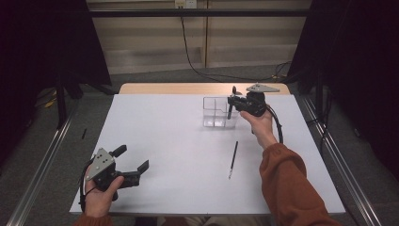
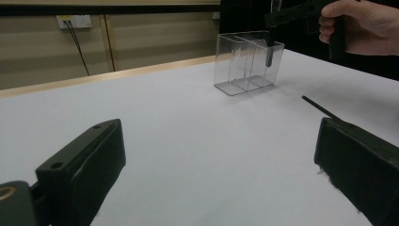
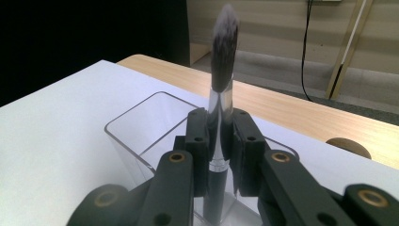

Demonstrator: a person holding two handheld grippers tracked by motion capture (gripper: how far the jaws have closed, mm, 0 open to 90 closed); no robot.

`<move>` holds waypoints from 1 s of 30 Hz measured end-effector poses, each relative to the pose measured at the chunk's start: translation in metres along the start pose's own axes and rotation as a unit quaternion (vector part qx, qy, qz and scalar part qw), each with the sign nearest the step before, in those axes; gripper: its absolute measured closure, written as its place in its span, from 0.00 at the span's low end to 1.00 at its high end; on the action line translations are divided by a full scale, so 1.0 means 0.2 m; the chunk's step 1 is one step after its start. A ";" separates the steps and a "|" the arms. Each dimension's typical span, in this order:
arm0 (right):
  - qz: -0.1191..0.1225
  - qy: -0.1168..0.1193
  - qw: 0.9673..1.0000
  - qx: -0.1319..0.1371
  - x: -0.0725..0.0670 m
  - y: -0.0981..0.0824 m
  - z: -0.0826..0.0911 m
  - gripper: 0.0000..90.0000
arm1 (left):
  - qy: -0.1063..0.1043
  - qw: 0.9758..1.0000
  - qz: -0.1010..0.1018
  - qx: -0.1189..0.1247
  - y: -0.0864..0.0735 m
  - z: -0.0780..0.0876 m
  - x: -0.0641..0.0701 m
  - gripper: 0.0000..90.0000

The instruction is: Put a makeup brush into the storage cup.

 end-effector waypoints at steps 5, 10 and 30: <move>0.001 -0.005 1.000 0.003 0.00 -0.01 0.00 0.83 | 0.000 1.000 -0.001 -0.001 0.00 0.00 0.00 0.03; -0.003 -0.018 1.000 0.007 0.01 -0.02 0.01 0.72 | -0.001 1.000 0.000 -0.001 0.00 0.00 0.00 0.03; 0.006 -0.058 0.998 0.014 0.02 -0.03 0.09 0.12 | -0.002 1.000 -0.001 0.000 0.00 0.00 0.00 0.03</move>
Point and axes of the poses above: each handheld gripper's, and its own axes: z roughly backward along the jaws, y roughly out of its top, x roughly to its right, the point moved 3 cm from there along -z, roughly forward along the jaws, and after that the axes turned 13 degrees about y, right-handed, at the moved point
